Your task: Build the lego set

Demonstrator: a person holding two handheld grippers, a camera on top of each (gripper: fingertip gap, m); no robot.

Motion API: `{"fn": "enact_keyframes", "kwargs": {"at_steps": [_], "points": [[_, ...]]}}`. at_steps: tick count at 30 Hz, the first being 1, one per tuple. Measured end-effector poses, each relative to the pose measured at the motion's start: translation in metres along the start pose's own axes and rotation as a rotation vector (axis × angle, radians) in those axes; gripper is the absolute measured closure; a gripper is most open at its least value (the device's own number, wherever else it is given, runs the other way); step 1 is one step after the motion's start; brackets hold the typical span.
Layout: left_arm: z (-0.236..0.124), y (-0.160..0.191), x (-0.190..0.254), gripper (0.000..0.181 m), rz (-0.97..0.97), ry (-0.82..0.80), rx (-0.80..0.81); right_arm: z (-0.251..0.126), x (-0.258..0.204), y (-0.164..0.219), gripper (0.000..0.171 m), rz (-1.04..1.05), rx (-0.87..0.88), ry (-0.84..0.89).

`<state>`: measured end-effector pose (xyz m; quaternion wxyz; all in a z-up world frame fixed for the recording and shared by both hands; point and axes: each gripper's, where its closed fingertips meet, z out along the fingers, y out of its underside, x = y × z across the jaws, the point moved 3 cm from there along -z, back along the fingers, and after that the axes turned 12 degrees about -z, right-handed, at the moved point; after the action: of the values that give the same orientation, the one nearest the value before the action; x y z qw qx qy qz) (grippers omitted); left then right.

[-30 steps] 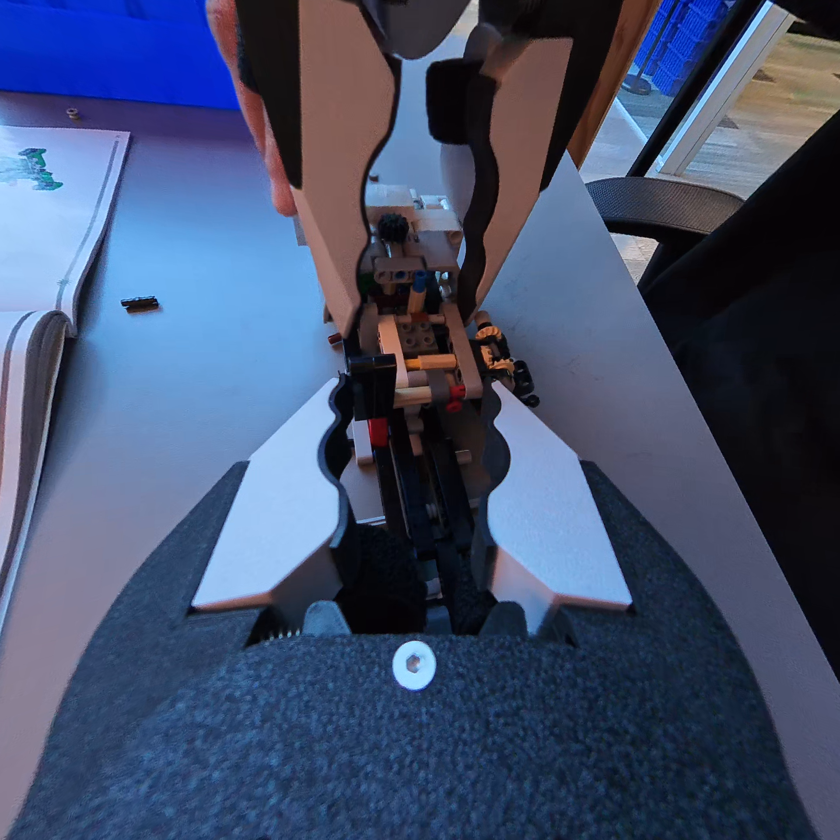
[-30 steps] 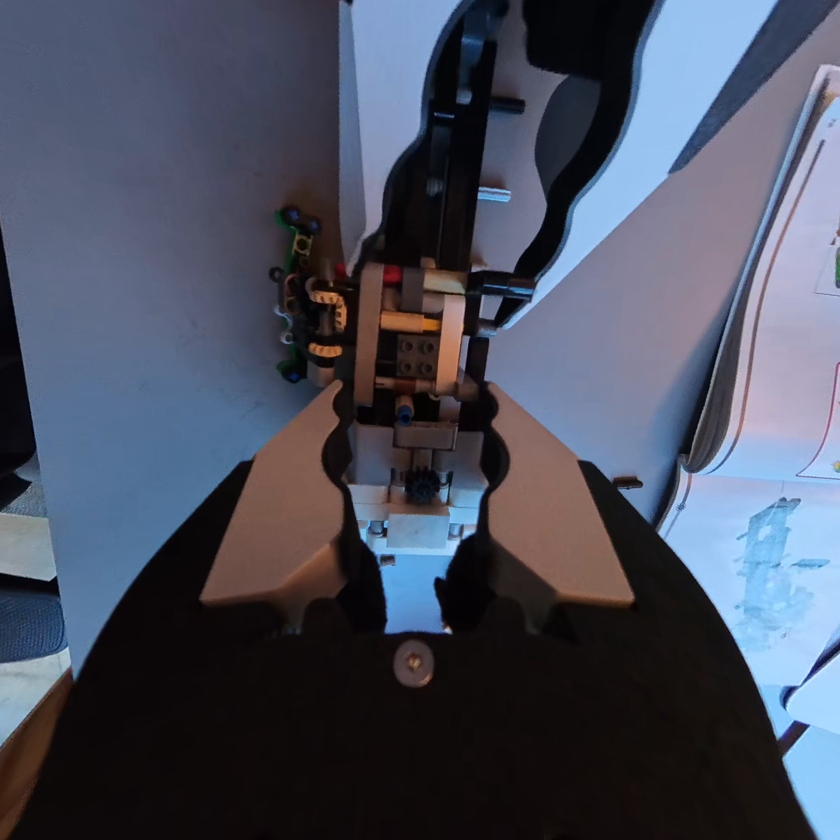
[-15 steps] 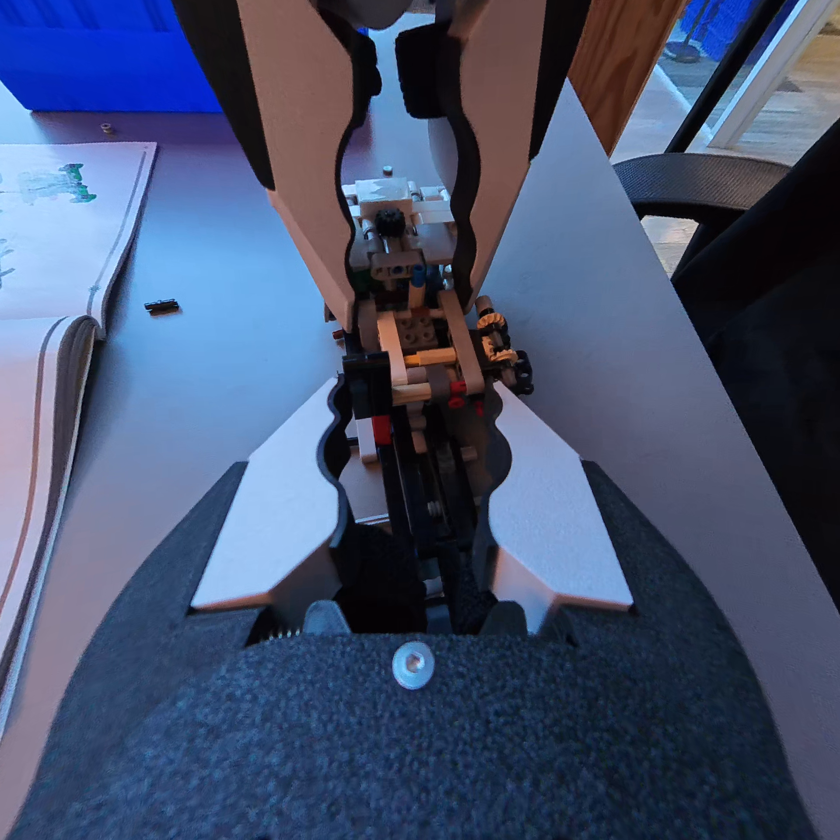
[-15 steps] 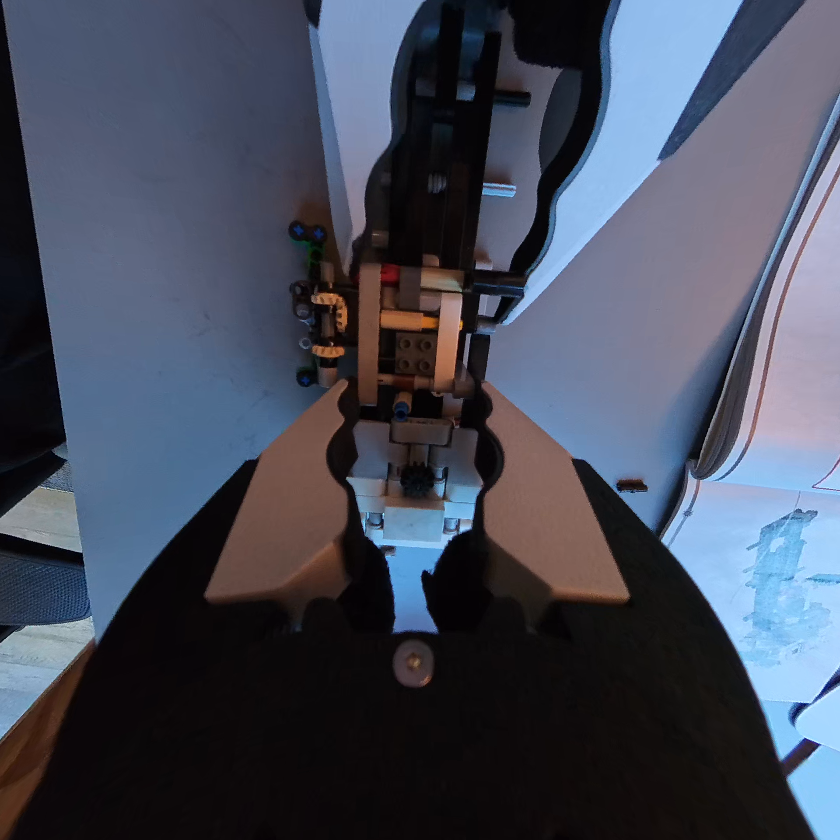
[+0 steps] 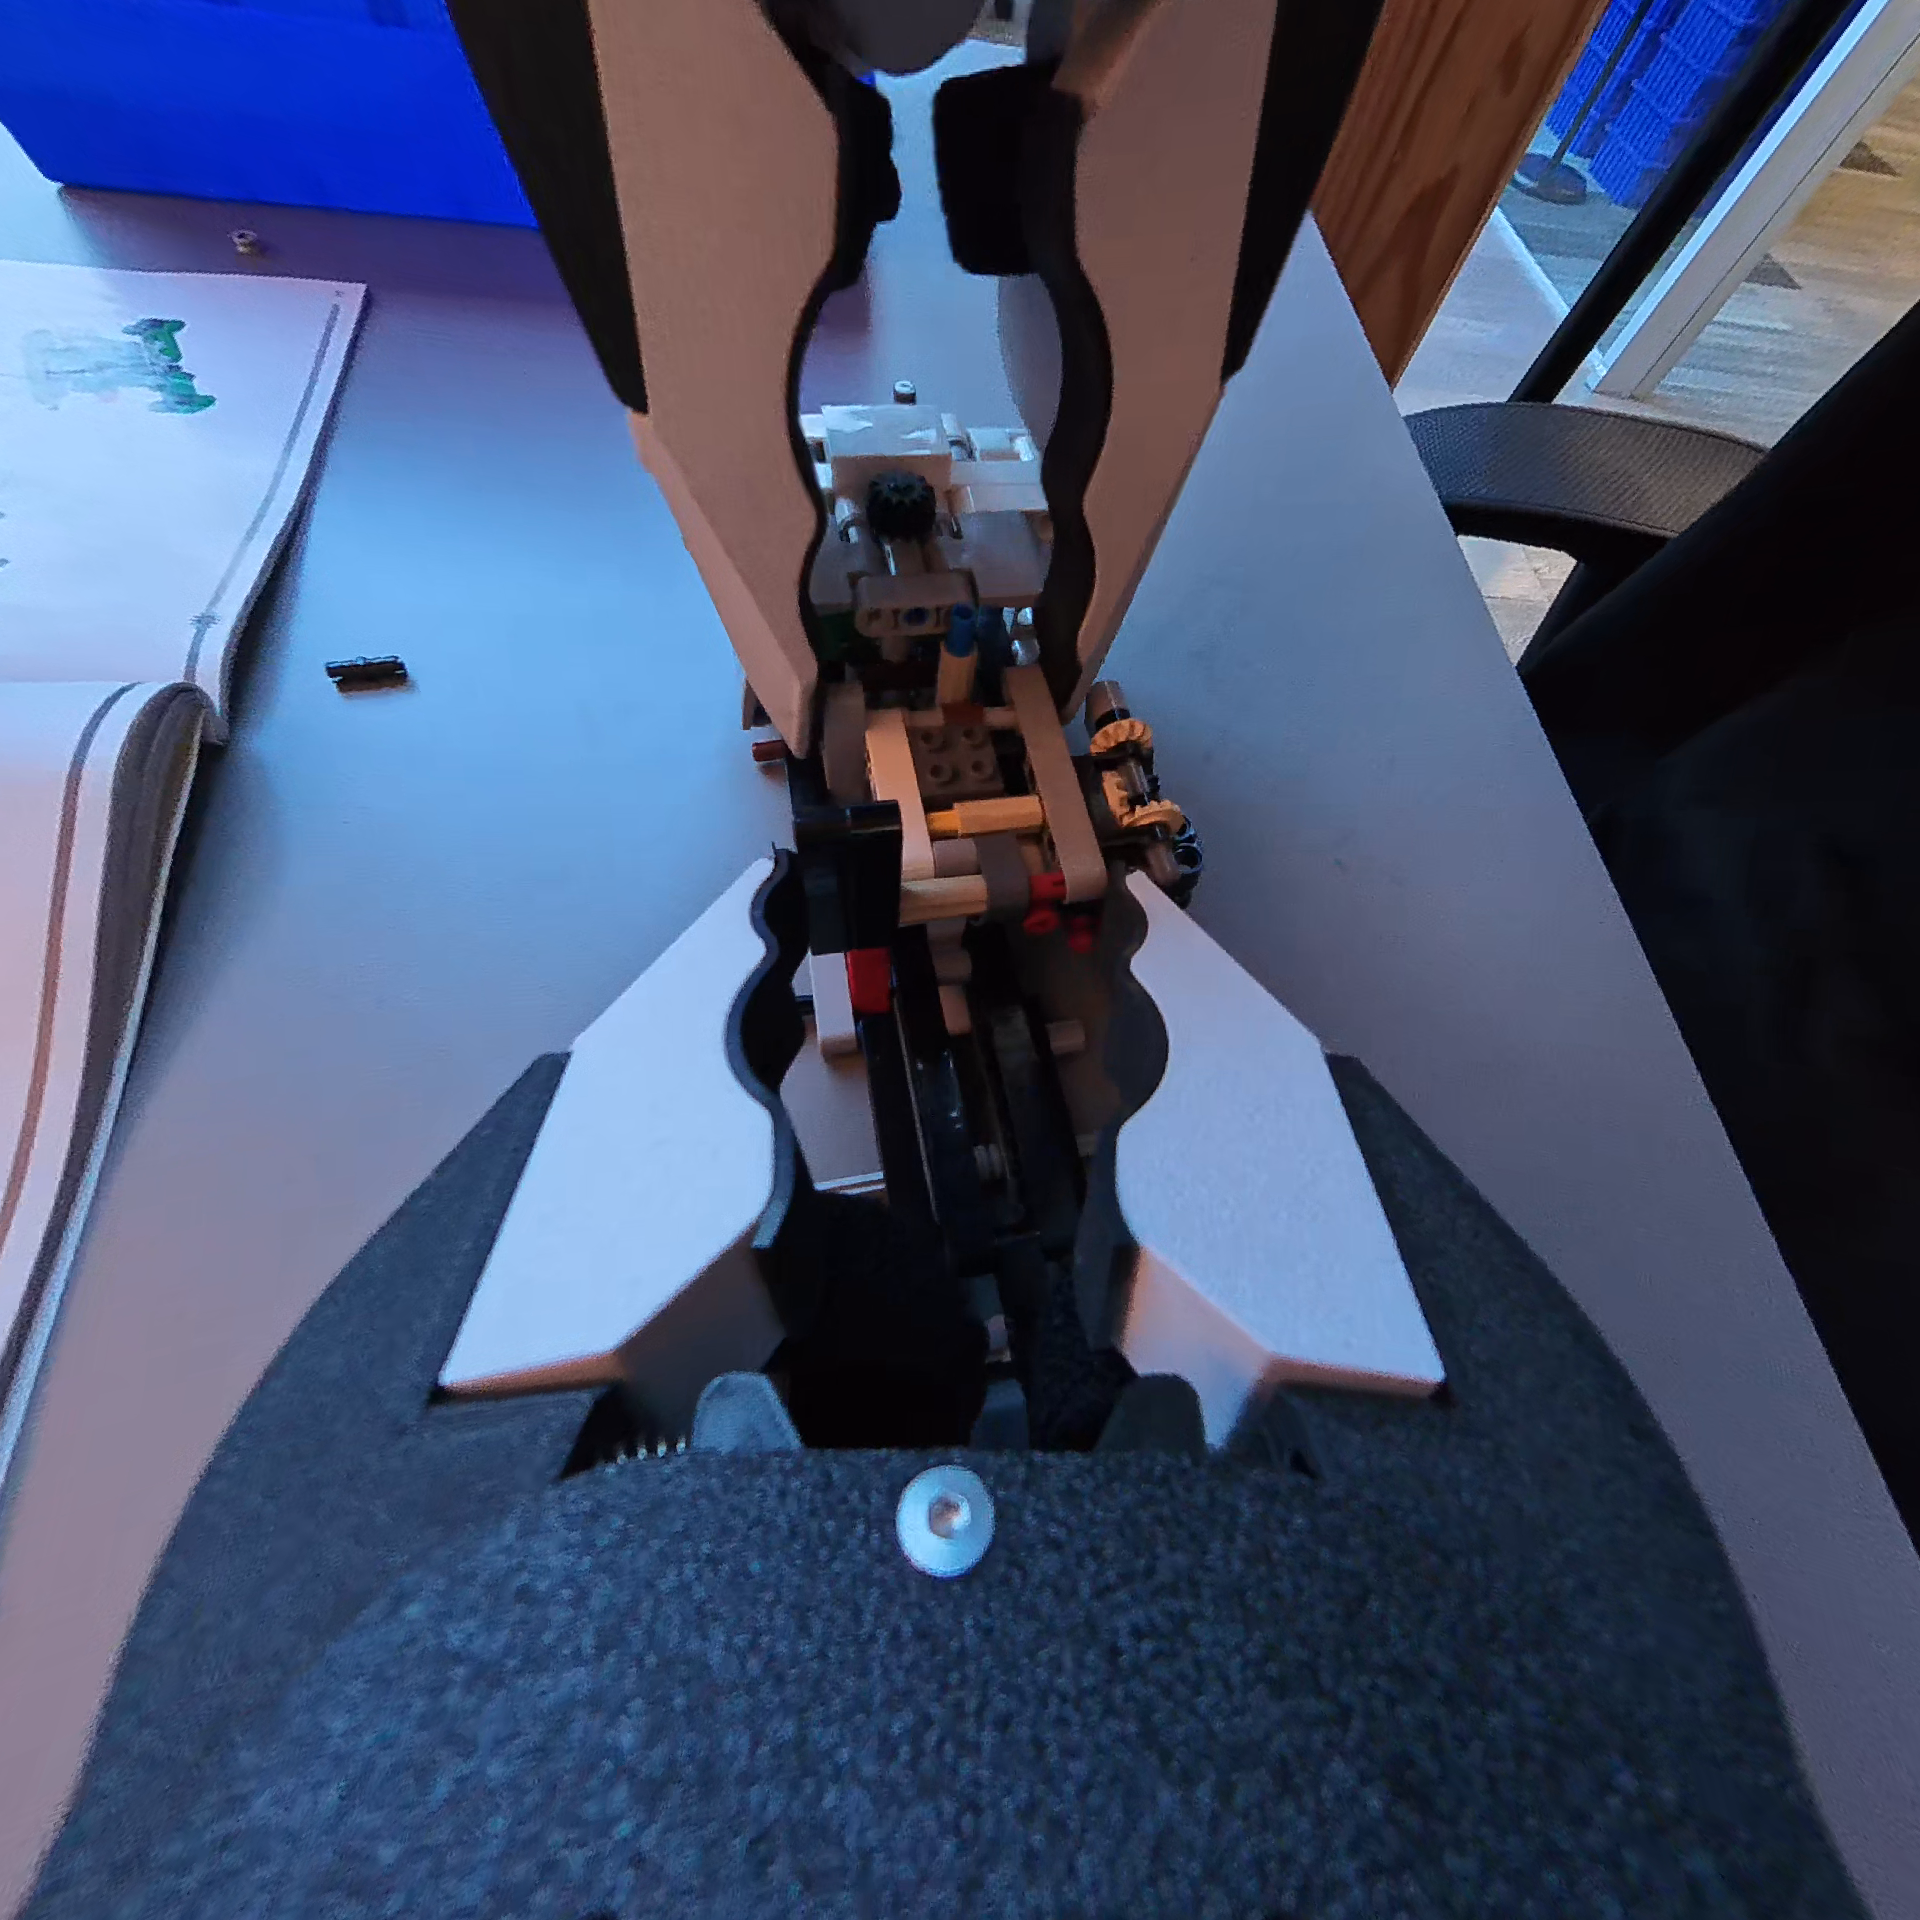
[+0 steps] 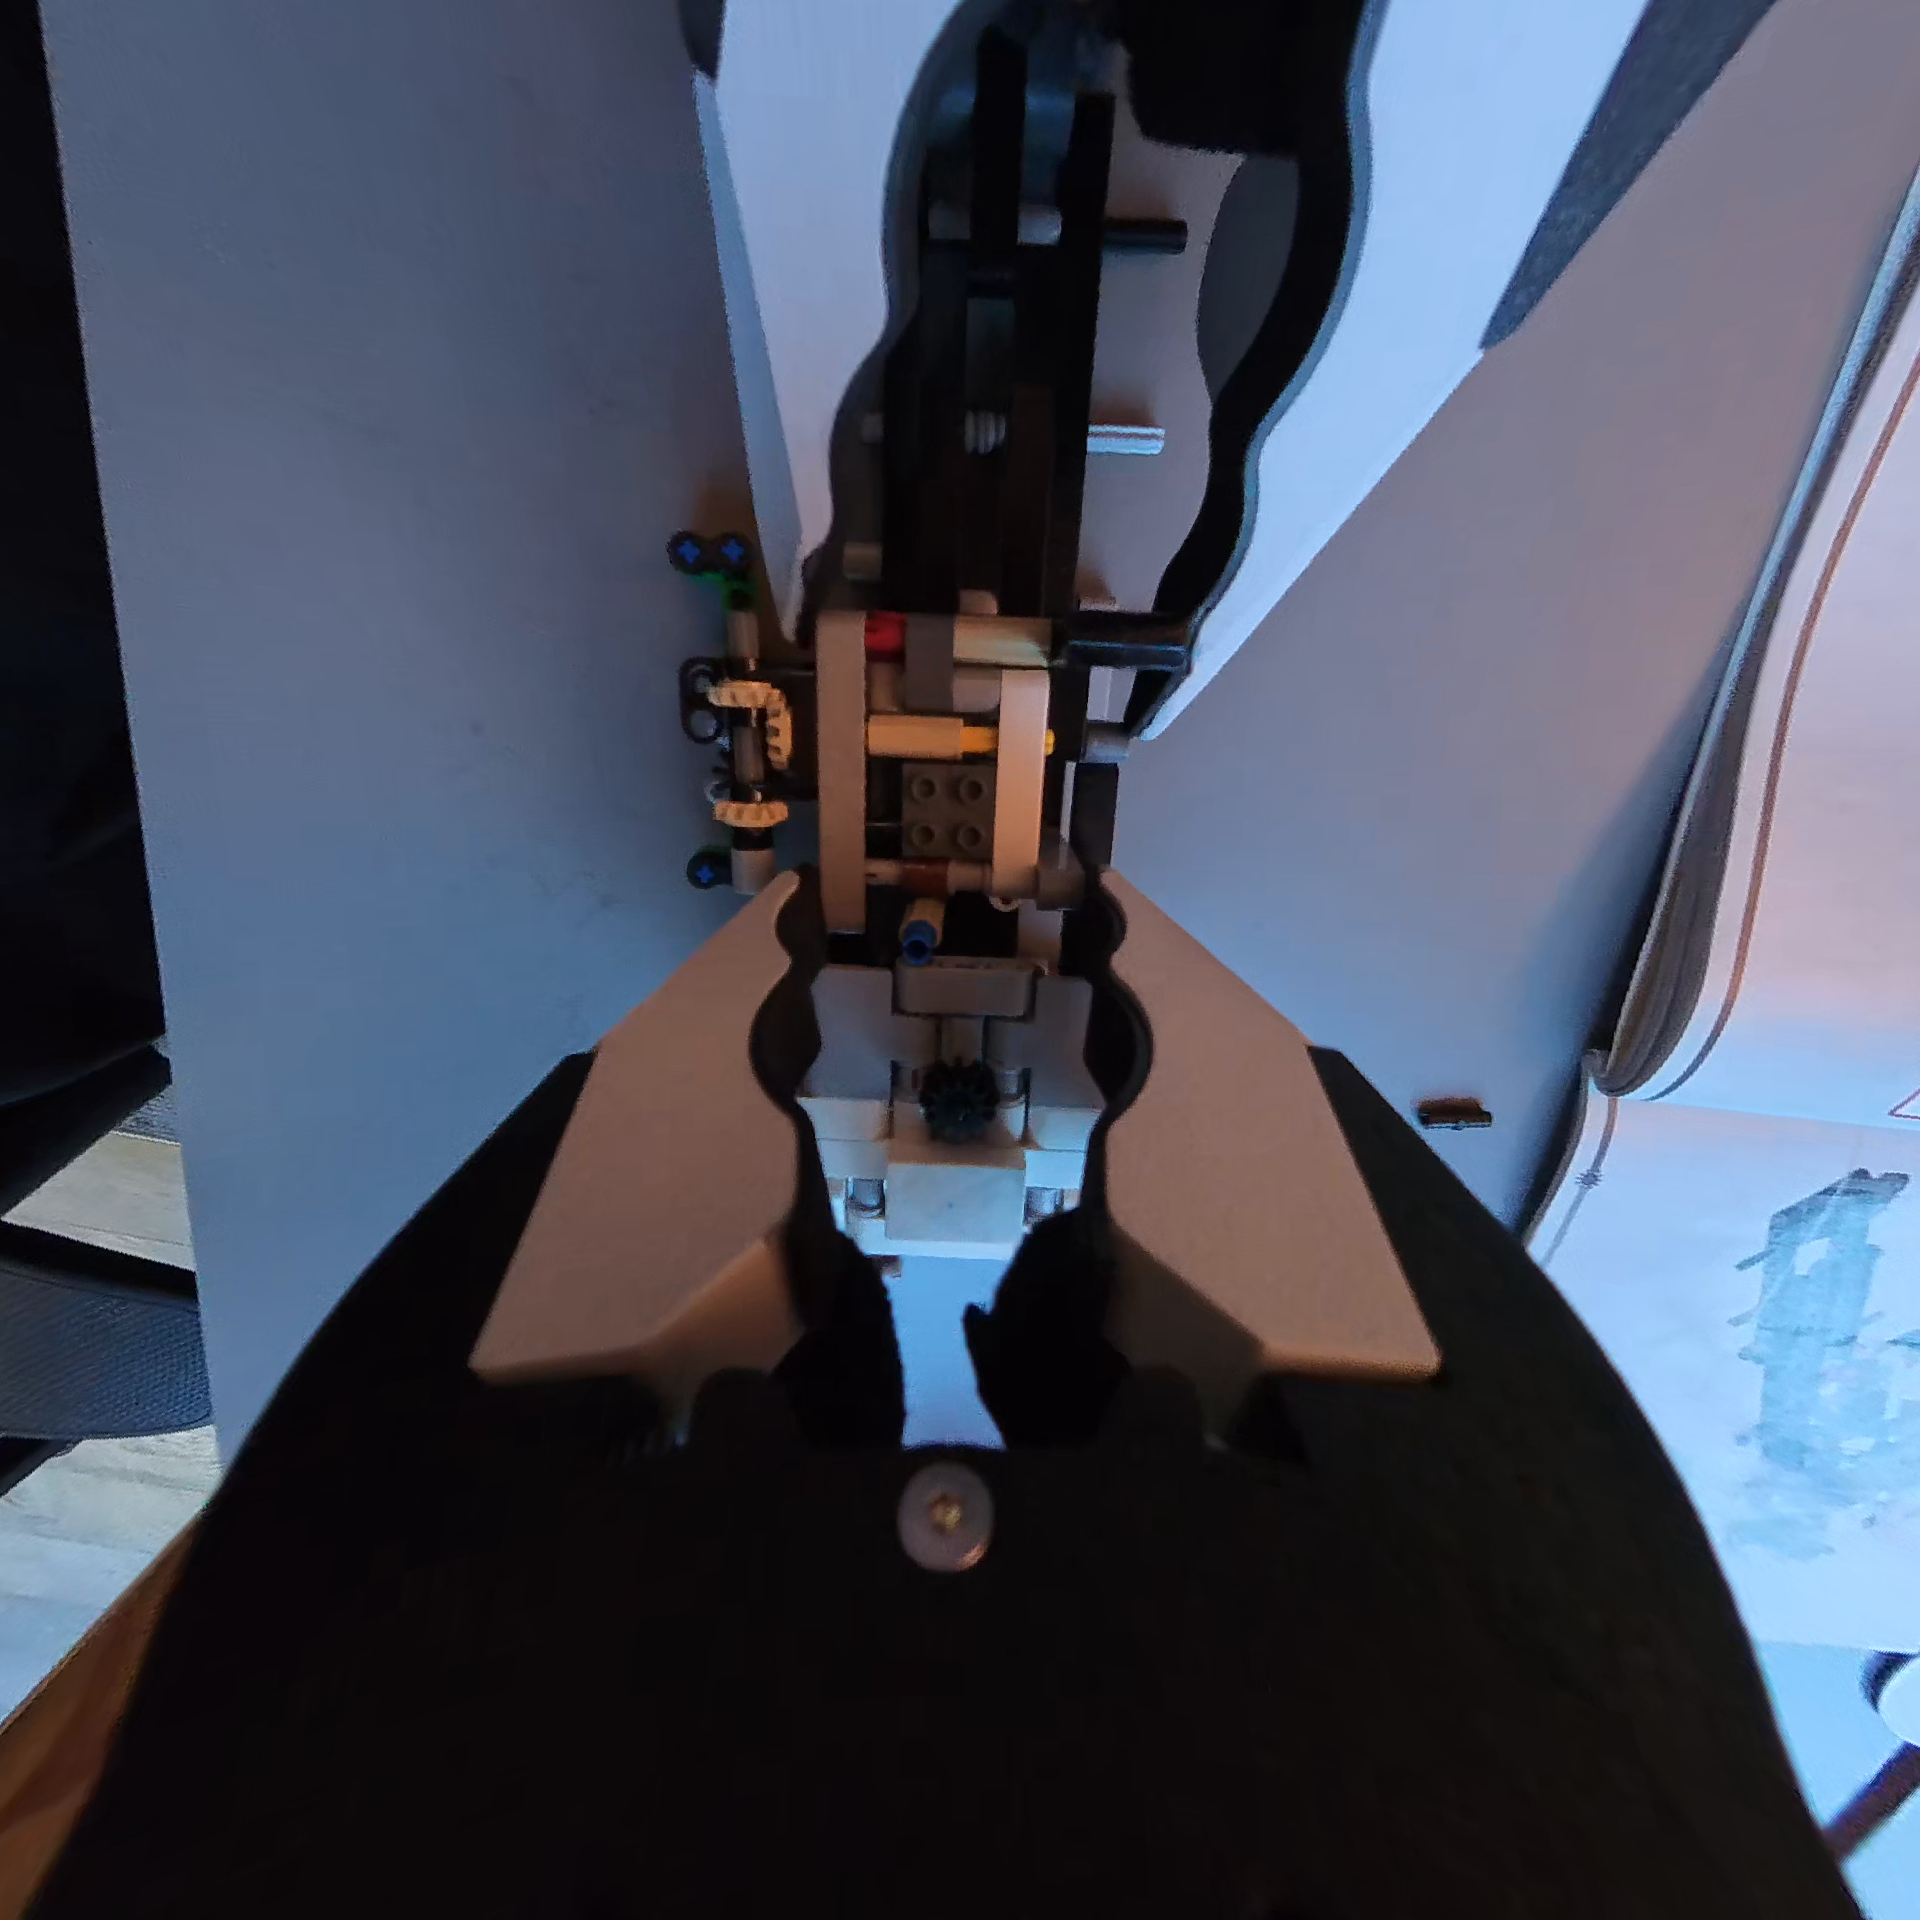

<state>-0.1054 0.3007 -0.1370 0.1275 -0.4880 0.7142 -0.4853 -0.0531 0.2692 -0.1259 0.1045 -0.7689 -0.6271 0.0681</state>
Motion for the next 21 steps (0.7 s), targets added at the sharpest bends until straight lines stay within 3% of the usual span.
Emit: {"fn": "enact_keyframes", "kwargs": {"at_steps": [1, 21], "points": [[0.0, 0.0, -0.0002, 0.127, 0.0, -0.002, -0.001, 0.0001, -0.0005, -0.0003, 0.123, -0.007, -0.011, 0.01], [0.0042, -0.0016, 0.0003, 0.127, 0.032, -0.061, 0.002, 0.0041, 0.0009, 0.0033, 0.123, -0.06, -0.03, -0.024]]}}
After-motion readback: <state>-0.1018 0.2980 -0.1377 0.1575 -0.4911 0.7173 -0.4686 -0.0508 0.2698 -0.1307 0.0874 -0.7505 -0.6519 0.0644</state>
